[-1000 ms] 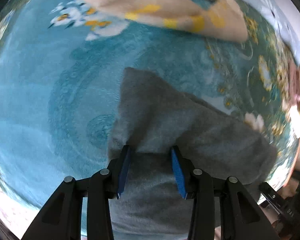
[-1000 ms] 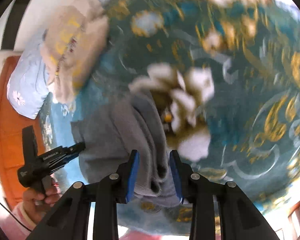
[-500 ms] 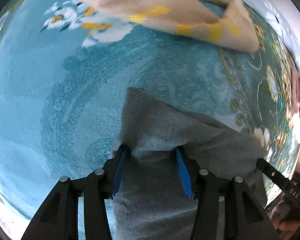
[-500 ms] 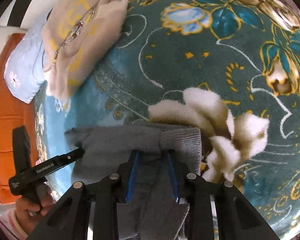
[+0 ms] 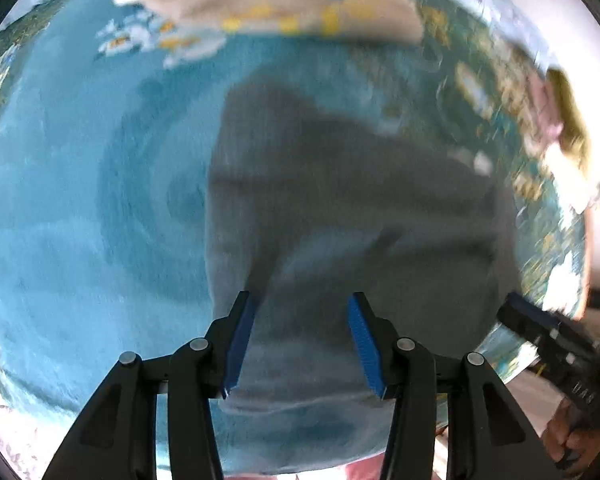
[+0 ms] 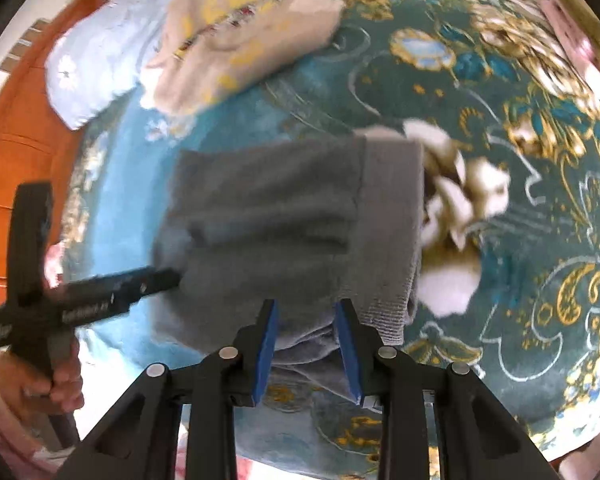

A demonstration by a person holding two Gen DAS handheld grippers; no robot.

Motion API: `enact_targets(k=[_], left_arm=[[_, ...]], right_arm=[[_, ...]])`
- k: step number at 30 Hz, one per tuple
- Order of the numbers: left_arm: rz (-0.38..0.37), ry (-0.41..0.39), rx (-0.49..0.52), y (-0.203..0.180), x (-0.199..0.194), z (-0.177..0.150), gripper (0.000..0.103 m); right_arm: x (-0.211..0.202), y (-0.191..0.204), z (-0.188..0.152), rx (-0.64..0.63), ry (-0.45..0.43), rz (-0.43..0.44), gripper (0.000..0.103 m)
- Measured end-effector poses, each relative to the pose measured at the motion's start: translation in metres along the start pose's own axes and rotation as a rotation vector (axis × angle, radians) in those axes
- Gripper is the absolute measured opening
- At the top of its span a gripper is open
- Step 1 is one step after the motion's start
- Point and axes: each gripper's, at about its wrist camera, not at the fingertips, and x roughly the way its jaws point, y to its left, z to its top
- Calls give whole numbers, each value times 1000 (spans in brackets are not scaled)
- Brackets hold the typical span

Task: Fold clothes

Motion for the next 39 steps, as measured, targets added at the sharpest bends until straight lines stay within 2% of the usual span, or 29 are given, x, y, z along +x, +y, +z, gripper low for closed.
enact_targets(k=[3,9,15,18,20,23,25,28,33,37,39], left_arm=[[9,11,-9,2,14,-6,52],[13,17,-9,3,28,-2,52],[-32,37,-44,8,10,6,51],[-88,-29,-74,22,-11,15,51],[-74,-47,-100,34,-13,19,51],[-75,-51,-170,60,-7,29,50],[-130,-35,-210,78,1,32,50],[-180,-2,-197,86,12,39,51],[-232,7,-164,92,19,45,58],[-329,6,-182,101,11,48,58],[-343,21,-171,101,13,48,58]], right_arm=[[16,-13,-7,49,13,-8,33],[24,-22,-11,50,1,-6,33],[18,-44,-11,140,14,63,33],[18,-62,-10,215,4,110,35],[18,-74,-9,265,-3,141,41],[19,-91,-8,341,-13,187,42],[19,-103,-8,391,-20,218,43],[19,-121,-7,466,-31,265,54],[26,-133,-10,500,-38,360,54],[31,-133,-5,474,-22,402,56],[37,-132,-1,472,-18,417,56]])
